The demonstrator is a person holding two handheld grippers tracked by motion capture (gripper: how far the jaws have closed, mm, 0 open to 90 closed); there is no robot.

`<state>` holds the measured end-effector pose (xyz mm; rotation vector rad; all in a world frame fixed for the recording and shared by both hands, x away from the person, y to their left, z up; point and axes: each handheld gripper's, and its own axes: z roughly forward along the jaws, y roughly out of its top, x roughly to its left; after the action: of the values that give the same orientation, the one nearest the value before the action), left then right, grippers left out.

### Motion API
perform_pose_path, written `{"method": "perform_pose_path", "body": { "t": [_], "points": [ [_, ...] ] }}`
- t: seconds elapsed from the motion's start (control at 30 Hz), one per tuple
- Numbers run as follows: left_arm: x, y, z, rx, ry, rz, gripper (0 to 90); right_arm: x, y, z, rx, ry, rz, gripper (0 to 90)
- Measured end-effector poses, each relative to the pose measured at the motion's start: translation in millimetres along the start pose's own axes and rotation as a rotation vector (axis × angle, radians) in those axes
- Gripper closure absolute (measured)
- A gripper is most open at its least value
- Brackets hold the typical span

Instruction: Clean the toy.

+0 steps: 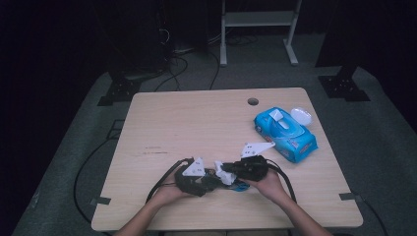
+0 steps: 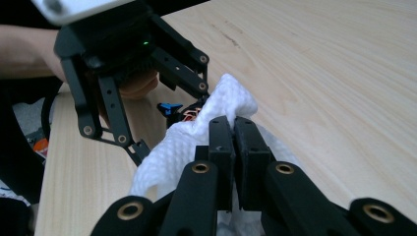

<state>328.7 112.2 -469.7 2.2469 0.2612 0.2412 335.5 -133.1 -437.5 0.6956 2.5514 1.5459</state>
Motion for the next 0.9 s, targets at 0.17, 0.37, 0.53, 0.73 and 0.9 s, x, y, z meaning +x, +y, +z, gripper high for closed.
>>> {"method": "perform_pose_path", "body": {
  "t": [0.17, 0.37, 0.53, 0.73, 0.9],
  "points": [
    [2.3, 0.3, 1.5, 0.017, 0.087, -0.009, 48.4, -6.8, 5.1, 3.5, -0.004, -0.058, -0.01, 86.2],
    [5.1, -2.4, 0.9, 0.014, 0.124, -0.054, 49.8, -12.2, 11.0, 12.4, -0.01, -0.094, -0.015, 86.2],
    [0.9, -3.1, 1.5, 0.006, 0.167, -0.089, 54.0, -7.4, 15.4, 14.1, -0.04, -0.112, -0.041, 86.2],
    [1.6, -5.8, -0.3, -0.009, 0.15, -0.101, 54.7, -3.6, 15.8, 14.1, -0.009, -0.151, -0.116, 86.2],
    [3.6, -7.2, -0.1, -0.029, 0.125, -0.12, 55.0, -8.3, 12.2, 4.3, -0.008, -0.215, -0.111, 86.3]
  ]
}}
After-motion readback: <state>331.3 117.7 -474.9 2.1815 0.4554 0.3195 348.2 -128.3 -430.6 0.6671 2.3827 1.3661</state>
